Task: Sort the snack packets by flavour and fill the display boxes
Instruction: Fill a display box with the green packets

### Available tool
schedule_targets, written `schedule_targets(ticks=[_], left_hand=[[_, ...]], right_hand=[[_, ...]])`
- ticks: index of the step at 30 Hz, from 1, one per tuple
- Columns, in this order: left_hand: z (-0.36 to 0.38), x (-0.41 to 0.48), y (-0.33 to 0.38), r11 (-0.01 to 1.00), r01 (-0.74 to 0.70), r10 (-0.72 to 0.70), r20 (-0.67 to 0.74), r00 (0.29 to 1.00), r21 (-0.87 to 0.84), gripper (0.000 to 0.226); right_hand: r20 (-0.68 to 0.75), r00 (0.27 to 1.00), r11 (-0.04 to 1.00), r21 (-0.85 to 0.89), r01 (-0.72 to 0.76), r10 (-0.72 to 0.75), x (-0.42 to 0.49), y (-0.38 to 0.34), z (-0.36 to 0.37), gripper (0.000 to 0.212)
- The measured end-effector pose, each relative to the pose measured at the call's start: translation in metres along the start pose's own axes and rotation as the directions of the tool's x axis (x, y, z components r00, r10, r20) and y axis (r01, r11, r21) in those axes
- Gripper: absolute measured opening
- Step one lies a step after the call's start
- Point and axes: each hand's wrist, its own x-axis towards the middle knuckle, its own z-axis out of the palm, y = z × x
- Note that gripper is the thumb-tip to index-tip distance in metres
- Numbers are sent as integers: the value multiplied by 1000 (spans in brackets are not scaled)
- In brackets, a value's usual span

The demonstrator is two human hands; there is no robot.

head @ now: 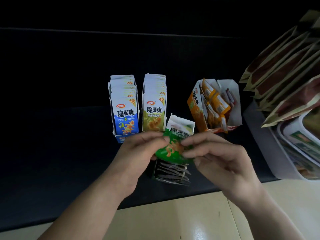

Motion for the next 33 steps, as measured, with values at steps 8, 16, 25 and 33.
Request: schedule_targets(ticks=[8,16,25,33], left_hand=[[9,0,6,997,-65,64,-31,997,-35,23],[6,6,-10,887,-223,202,94,975,405,27],[-2,-1,-16,896,-251,273,-9,962,368,51],[-1,-13,-20,874,-293,277,99,956,388,25]], right_hand=[[-336,870,924,256,-284,360,30,1,8,47],[-494,864,991,127,-39,97,42,1,-2,16],[-202,959,968,-118,-223,196,15,40,14,16],[-72,925,874,-306,-377,373,28,25,-4,37]])
